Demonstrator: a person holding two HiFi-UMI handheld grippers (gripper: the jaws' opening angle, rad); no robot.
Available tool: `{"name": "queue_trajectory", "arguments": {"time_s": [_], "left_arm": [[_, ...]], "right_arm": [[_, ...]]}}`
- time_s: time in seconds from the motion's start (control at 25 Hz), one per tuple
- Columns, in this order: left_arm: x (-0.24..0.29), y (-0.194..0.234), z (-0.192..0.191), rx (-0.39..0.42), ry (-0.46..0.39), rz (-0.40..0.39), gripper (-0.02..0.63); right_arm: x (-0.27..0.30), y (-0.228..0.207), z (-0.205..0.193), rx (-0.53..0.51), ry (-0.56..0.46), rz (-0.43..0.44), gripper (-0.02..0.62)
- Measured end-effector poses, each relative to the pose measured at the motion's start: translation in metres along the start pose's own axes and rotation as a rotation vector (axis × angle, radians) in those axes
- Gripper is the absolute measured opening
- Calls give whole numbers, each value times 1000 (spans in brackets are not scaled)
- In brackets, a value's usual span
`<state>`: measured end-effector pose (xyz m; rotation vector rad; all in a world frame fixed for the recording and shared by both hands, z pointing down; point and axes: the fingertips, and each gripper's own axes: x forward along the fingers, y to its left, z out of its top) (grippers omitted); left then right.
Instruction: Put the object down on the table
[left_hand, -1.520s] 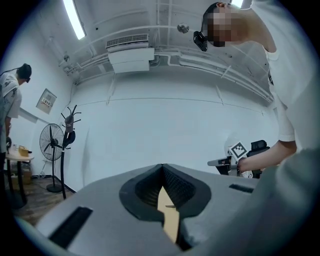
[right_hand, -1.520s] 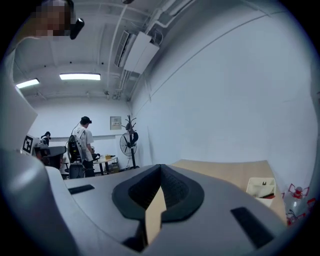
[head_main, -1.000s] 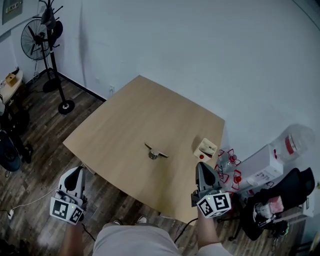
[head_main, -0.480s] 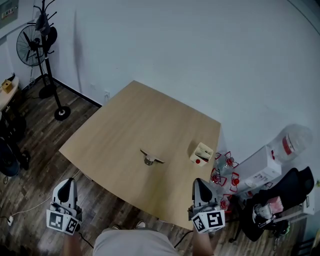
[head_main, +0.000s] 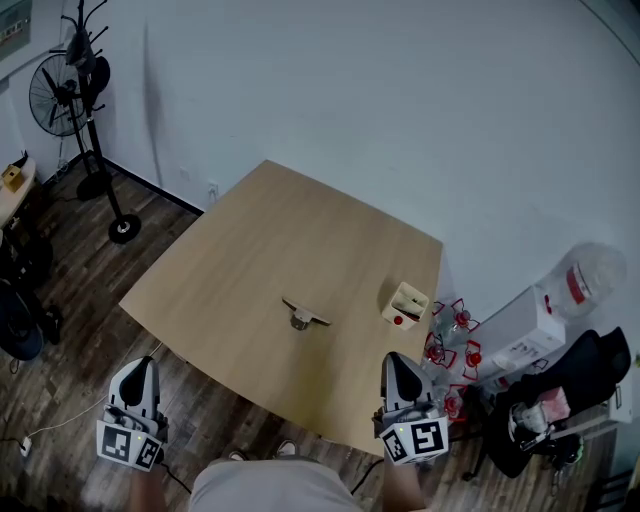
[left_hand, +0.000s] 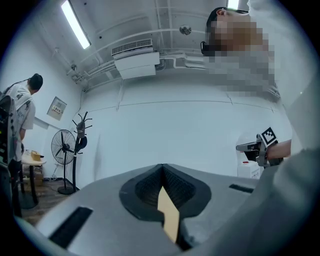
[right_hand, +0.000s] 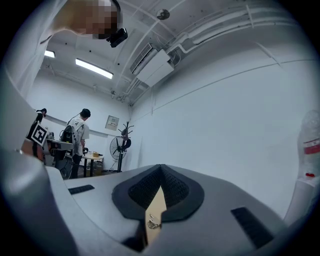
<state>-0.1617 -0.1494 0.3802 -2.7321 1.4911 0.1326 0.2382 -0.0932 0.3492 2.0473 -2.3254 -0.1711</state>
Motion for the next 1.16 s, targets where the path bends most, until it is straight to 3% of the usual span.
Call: {"name": "queue_trajectory", "arguments": {"time_s": [1.16], "left_arm": [[-11, 2, -15, -35, 15, -4, 5]], "right_arm": [[18, 37, -5, -75, 44, 55, -2]]}}
